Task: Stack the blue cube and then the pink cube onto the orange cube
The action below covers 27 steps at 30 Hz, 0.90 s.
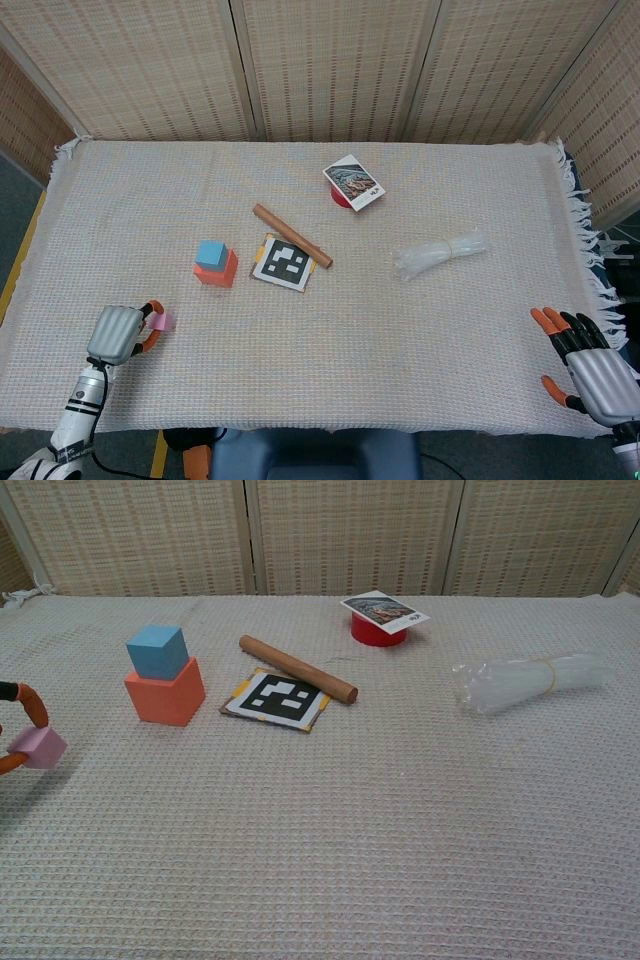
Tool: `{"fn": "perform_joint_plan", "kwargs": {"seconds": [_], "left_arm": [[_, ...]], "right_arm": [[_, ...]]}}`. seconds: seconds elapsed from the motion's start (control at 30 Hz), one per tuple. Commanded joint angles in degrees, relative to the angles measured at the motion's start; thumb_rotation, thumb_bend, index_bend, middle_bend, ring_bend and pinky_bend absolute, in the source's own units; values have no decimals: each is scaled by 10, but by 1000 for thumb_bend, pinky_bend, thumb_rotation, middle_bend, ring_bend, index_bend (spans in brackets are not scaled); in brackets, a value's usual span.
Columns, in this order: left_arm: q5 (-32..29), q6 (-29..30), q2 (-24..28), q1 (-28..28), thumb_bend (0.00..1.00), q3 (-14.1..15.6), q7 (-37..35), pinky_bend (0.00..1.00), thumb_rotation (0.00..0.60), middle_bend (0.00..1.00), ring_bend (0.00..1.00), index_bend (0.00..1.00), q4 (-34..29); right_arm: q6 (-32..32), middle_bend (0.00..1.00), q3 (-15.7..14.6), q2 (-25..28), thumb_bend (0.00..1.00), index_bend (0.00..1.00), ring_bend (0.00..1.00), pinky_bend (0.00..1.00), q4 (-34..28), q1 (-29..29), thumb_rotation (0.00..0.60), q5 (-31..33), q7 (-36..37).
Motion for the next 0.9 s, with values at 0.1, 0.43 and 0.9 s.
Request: {"fn": "perform_joint_plan", "kwargs": {"seconds": [0.1,0.43,0.9], "left_arm": [[7,6,105,-21,316,-35,21,1000,600,1000,1000,546,-129],[-112,-106,188,-105,316,-126,67,1000,600,1000,1000,546,-288],[-258,-159,116,-212,319,-155,231,1000,600,1000,1000,537,-258]], "right_arm": [[-1,0,2,-1,244,0,0,16,1,1,600,2,1],[-11,0,6,-8,244,0,0,18,-1,5,600,15,-15],[-15,0,12,-7,244,0,0,19,2,7,600,33,-12]]}}
